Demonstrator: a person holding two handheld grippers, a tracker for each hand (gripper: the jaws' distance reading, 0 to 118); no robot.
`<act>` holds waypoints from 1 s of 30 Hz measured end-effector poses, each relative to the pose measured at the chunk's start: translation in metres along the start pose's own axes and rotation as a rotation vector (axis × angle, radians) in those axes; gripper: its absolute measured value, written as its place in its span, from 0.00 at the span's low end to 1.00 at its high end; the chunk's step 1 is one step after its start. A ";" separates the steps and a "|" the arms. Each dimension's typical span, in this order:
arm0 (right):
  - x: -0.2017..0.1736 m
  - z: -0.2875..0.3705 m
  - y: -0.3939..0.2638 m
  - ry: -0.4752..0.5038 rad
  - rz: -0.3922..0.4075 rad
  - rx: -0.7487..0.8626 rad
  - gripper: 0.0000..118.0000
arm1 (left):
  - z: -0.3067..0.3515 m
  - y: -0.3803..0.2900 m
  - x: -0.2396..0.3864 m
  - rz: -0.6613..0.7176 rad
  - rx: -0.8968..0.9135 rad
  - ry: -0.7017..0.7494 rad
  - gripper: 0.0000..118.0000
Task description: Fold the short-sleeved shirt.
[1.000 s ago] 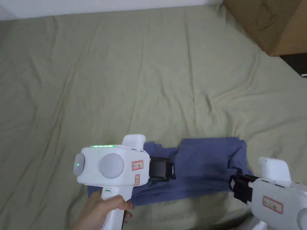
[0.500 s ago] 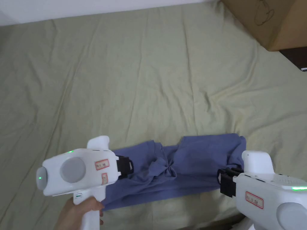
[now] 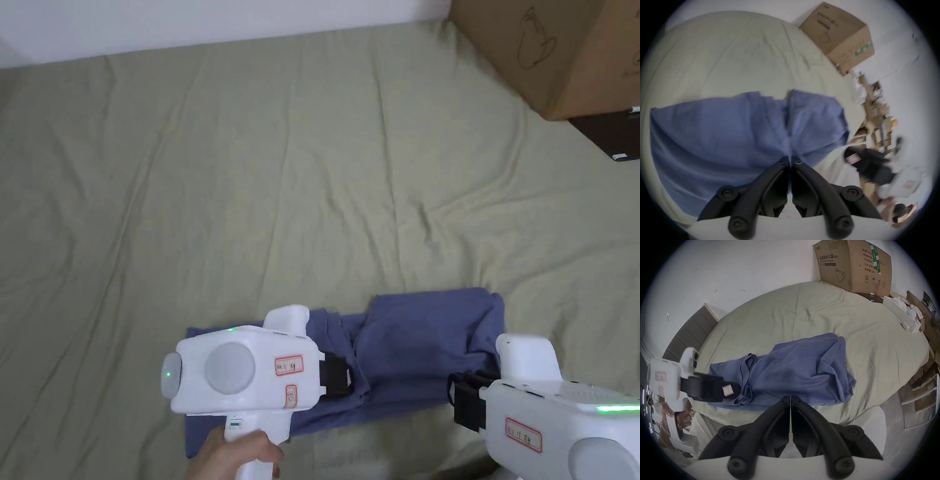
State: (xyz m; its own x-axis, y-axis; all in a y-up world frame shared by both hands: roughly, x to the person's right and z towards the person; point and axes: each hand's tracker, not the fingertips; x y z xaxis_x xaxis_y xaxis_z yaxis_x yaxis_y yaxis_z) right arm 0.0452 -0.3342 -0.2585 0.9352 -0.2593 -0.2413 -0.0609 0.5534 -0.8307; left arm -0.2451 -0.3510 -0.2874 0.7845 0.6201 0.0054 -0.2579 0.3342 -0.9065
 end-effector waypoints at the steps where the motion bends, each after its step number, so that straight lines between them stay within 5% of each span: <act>1: -0.001 -0.001 0.000 -0.002 0.004 -0.003 0.02 | 0.005 0.002 0.003 -0.002 0.005 -0.039 0.03; 7: -0.008 0.002 0.002 -0.001 0.023 -0.004 0.02 | 0.045 -0.006 0.009 -0.049 0.027 -0.066 0.03; 15: -0.019 0.003 0.007 -0.009 0.064 0.002 0.02 | 0.135 -0.029 -0.112 0.248 0.258 -0.032 0.07; 17: -0.024 0.000 0.007 -0.007 0.073 -0.007 0.02 | 0.146 -0.042 -0.130 0.277 0.297 -0.030 0.34; 19: -0.030 -0.004 0.008 -0.002 0.085 -0.023 0.02 | 0.146 -0.047 -0.149 0.340 0.268 -0.044 0.82; 20: -0.033 -0.005 0.008 -0.001 0.090 -0.028 0.02 | 0.142 -0.047 -0.160 0.366 0.254 -0.064 0.94; 25: -0.047 -0.010 0.010 -0.001 0.135 -0.051 0.02 | 0.108 -0.055 -0.172 0.507 0.232 -0.161 1.00; 30: -0.054 -0.012 0.013 -0.003 0.158 -0.064 0.02 | 0.091 -0.042 -0.175 0.445 0.216 -0.272 1.00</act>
State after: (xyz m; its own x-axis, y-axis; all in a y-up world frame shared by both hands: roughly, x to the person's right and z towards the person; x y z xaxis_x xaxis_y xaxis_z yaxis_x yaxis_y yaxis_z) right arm -0.0105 -0.3231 -0.2621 0.9133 -0.1710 -0.3698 -0.2288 0.5358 -0.8128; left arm -0.4228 -0.4092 -0.2121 0.4070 0.8857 -0.2232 -0.6631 0.1185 -0.7391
